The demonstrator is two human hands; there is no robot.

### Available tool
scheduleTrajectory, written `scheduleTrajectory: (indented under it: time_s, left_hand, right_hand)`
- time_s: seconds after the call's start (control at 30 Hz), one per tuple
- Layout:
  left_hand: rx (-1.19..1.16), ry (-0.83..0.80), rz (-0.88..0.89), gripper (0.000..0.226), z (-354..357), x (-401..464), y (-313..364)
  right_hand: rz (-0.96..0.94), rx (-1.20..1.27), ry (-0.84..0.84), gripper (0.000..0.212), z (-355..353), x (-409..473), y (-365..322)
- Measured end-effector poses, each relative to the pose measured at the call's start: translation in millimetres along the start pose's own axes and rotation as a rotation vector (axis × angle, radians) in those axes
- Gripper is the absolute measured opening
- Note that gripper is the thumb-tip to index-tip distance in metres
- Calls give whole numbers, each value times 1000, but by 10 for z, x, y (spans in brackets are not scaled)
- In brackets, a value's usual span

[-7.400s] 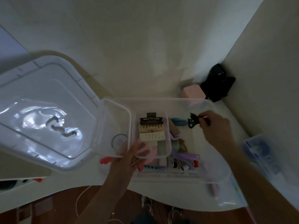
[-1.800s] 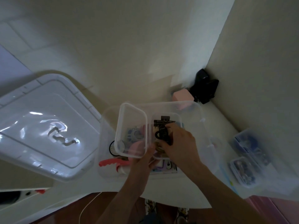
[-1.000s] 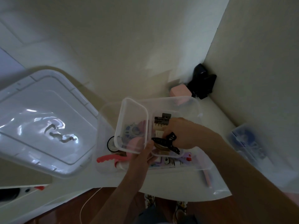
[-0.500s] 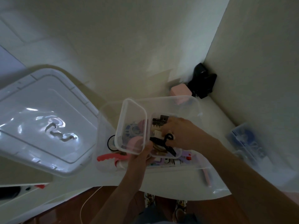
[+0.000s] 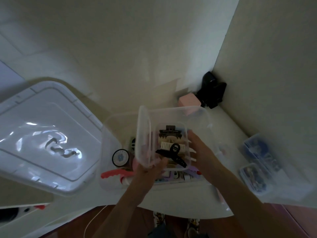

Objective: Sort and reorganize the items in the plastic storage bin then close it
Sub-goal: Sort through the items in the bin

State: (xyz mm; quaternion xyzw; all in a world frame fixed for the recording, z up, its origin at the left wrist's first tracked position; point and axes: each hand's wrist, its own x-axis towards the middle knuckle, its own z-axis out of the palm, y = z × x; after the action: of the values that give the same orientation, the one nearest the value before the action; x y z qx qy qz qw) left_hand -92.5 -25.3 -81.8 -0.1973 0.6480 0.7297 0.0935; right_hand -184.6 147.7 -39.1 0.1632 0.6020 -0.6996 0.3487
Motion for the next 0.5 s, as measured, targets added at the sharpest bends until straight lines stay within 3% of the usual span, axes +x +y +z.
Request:
scheduleTrajectory:
  time_s: [0.1, 0.17, 0.23, 0.37, 0.5]
  left_hand:
    - [75, -131, 124, 97, -61, 124, 98]
    - [168, -116, 131, 112, -56, 188, 101]
    - [126, -160, 111, 109, -102, 150, 13]
    - [-24, -52, 174, 51, -12, 153, 128]
    - [-50, -39, 173, 54, 31, 116, 166]
  right_hand:
    - [-26, 76, -27, 57, -36, -1, -11]
    - [-38, 127, -31, 58, -37, -1, -9]
    - [-63, 100, -23, 59, -28, -5, 20]
    - [-155, 41, -25, 37, -32, -19, 90]
    - [-157, 64, -54, 22, -53, -64, 110]
